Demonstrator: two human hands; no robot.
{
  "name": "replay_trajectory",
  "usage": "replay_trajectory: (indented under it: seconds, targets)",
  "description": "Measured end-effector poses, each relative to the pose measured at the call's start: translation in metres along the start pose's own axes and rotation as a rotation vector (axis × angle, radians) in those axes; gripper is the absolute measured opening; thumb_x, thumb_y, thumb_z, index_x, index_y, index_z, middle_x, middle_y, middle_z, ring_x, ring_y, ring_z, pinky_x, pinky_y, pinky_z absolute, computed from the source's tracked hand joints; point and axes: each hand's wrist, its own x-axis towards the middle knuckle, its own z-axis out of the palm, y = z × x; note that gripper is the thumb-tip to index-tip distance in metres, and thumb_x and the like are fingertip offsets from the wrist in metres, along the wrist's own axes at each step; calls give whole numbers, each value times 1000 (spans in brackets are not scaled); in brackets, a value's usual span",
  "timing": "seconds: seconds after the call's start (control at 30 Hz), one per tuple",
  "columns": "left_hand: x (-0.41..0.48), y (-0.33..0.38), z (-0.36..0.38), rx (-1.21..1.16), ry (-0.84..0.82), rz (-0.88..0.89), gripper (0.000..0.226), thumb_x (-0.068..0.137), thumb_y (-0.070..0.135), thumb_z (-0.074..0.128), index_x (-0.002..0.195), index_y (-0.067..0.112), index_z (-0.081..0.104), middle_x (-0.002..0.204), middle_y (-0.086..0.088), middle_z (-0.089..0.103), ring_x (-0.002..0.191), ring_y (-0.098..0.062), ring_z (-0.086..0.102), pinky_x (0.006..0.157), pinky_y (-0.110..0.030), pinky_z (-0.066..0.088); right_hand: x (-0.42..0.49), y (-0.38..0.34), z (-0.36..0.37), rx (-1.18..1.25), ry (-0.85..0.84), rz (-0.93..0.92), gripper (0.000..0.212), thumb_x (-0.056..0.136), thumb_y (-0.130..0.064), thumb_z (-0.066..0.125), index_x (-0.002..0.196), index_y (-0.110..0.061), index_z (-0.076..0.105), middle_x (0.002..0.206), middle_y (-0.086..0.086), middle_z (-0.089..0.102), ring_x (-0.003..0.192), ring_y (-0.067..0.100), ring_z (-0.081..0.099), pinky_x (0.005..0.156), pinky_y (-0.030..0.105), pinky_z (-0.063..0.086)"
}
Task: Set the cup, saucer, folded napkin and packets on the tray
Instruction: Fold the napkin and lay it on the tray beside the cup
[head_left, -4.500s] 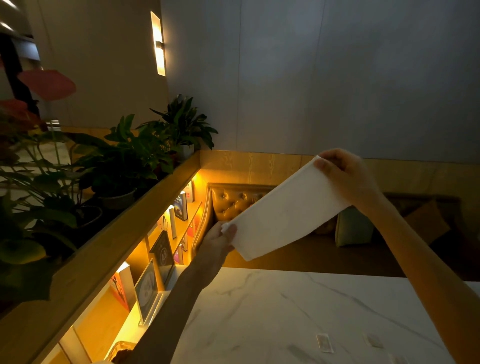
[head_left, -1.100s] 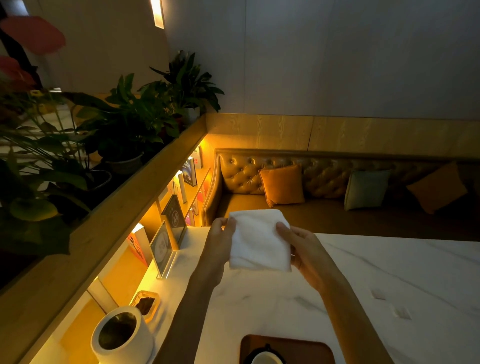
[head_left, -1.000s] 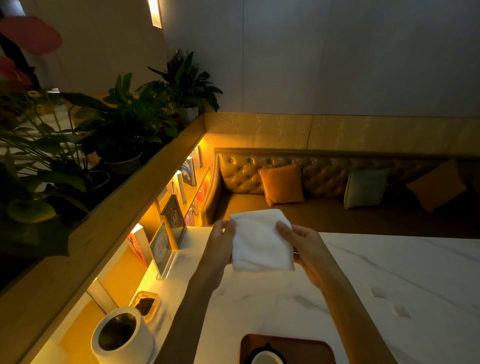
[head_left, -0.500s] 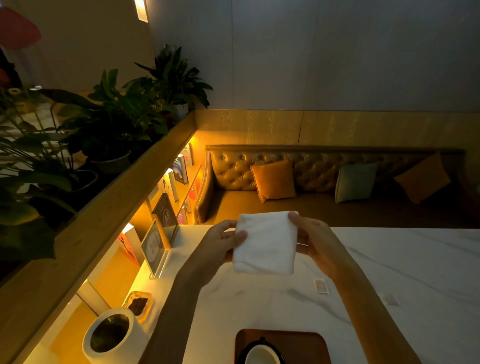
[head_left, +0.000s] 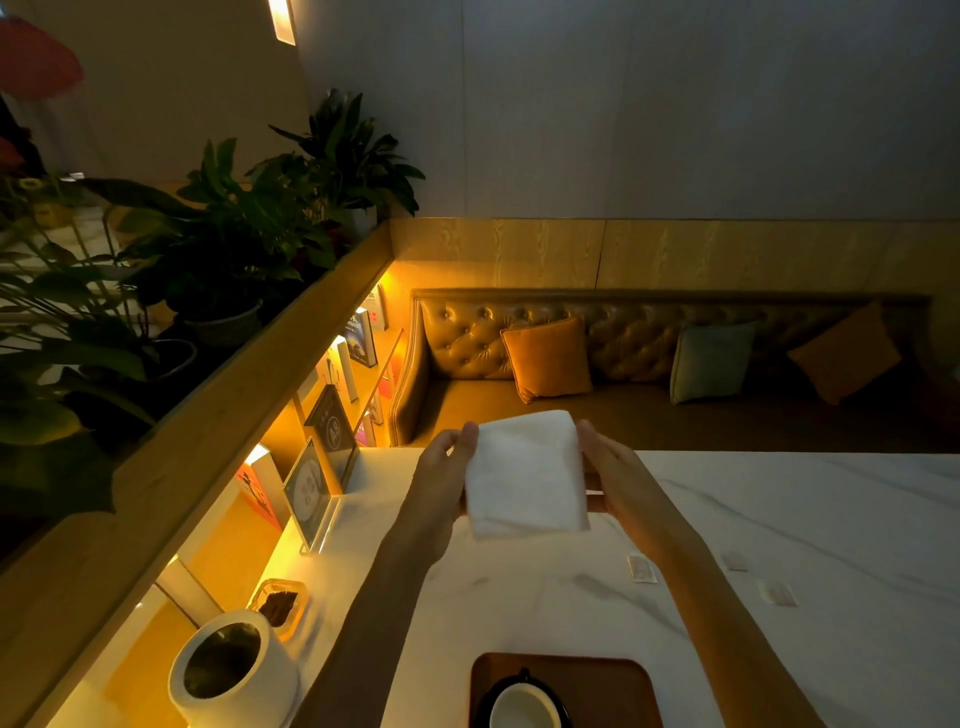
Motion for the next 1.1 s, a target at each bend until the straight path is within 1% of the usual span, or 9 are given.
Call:
replay_trajectory:
  seconds: [0.1,0.17,0.3,0.4,0.53,0.63,0.73,0.93,1.1]
  targets:
    - [2,-5,6,78,92,70,51,95,52,41,136,21,42,124,-6,56,107,-24,61,92,-46,56,0,12,13,-275,127,-133,43,85,-67,40,103,-31,57,89,-8,63,75,8,67,55,15,50]
    - [2,-10,11,190,134,124,51,96,53,37,135,21,40,121,-5,55,104,-22,61,89,-42,56,-1,25,19,-396,225,-197,36,90,-58,37,108,-30,50,89,-12,57,80,8,61,57,14,44]
    - [4,-14,16,353,200,232,44,98,49,34,128,19,42,118,-7,56,96,-14,58,85,-32,52,0,33,22,-399,349,-288,17,95,-47,44,103,-33,49,87,-17,58,77,7,62,56,10,44]
    - [4,-14,12,163,120,143,39,96,48,42,124,20,46,117,-7,60,97,-18,63,83,-35,57,0,32,24,-312,362,-292,13,93,-50,44,95,-40,51,88,-17,60,78,6,64,52,10,48]
    - [3,-19,-8,-141,-268,-125,53,86,35,64,130,9,50,128,-14,61,115,-31,63,100,-51,51,-7,28,5,-75,186,-53,26,87,-52,53,105,-35,60,98,-5,69,86,14,71,61,23,56]
    - [-1,-20,-23,-55,-379,-123,64,74,29,73,130,10,50,127,-13,63,111,-28,67,89,-41,59,-15,23,-25,94,-201,147,42,87,-37,65,126,-23,57,115,4,70,103,25,69,75,36,59]
    - [-7,-14,-34,-43,-439,-119,54,70,22,77,119,20,54,117,-8,70,105,-26,70,78,-33,61,-22,10,-46,108,-383,219,47,88,-17,65,133,-20,52,126,11,65,114,34,63,84,41,58]
    - [-28,9,-29,19,-463,79,55,68,18,76,118,33,58,112,-1,74,105,-23,71,80,-37,61,-41,-22,-51,65,-340,124,49,82,-12,69,129,-21,57,122,9,67,111,30,65,83,38,58]
    - [-44,25,-25,115,-426,439,36,77,17,73,97,47,73,104,18,74,104,-7,69,83,-27,60,-64,-44,-45,-1,-215,-167,29,82,-13,61,105,-26,73,112,2,72,104,20,69,77,26,58]
